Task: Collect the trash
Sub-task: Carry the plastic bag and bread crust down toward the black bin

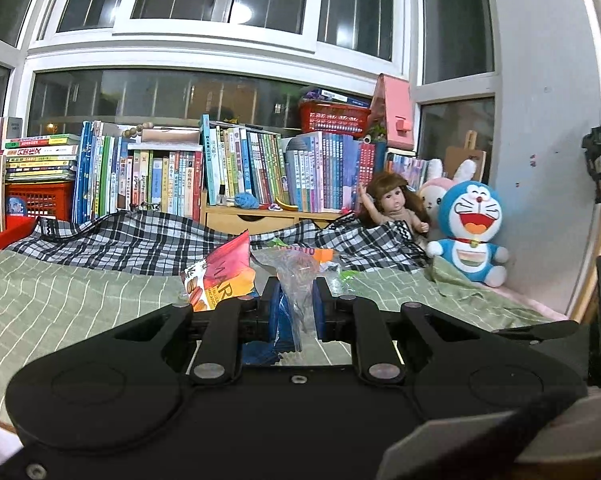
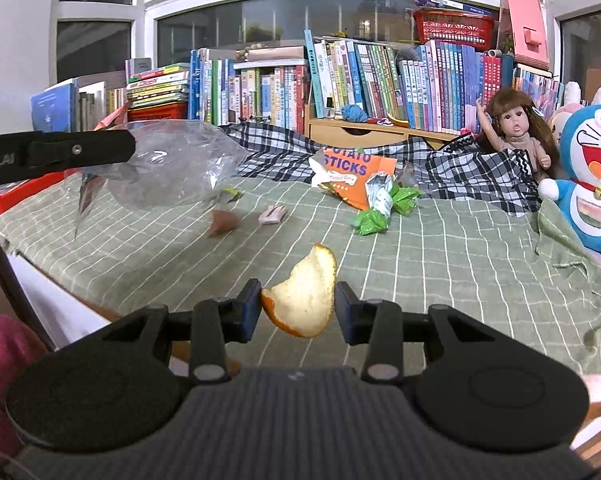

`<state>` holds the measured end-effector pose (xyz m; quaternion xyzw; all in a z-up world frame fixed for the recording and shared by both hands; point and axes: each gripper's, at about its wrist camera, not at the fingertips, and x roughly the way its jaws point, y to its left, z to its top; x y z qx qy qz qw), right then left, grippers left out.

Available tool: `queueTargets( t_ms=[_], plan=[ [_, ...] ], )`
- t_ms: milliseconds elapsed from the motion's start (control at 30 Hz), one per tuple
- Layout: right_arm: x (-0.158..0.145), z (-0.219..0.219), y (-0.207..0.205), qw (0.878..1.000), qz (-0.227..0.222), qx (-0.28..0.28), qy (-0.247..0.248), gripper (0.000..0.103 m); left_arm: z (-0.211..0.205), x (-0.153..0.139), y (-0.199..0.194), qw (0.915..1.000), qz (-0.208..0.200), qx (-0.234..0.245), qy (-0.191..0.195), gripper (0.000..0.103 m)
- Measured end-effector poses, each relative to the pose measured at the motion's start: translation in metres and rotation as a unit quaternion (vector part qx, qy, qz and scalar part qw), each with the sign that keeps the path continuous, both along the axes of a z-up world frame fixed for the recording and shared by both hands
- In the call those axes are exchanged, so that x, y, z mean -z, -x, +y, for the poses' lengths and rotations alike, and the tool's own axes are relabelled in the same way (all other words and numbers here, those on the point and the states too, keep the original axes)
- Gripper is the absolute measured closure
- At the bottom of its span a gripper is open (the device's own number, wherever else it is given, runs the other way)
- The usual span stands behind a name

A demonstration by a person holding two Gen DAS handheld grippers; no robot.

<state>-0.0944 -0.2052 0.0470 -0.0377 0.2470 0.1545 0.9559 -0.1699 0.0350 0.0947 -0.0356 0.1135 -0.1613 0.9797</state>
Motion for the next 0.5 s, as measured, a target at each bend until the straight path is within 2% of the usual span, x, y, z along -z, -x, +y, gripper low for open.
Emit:
queueTargets(
  t_ms=[500],
  plan=[
    [0.010, -0.003, 0.056, 1.000, 0.013, -0.016, 0.013, 0.058, 0.018, 0.023, 0.085, 0.9995, 0.025, 0.013, 0.016, 0.087]
  ],
)
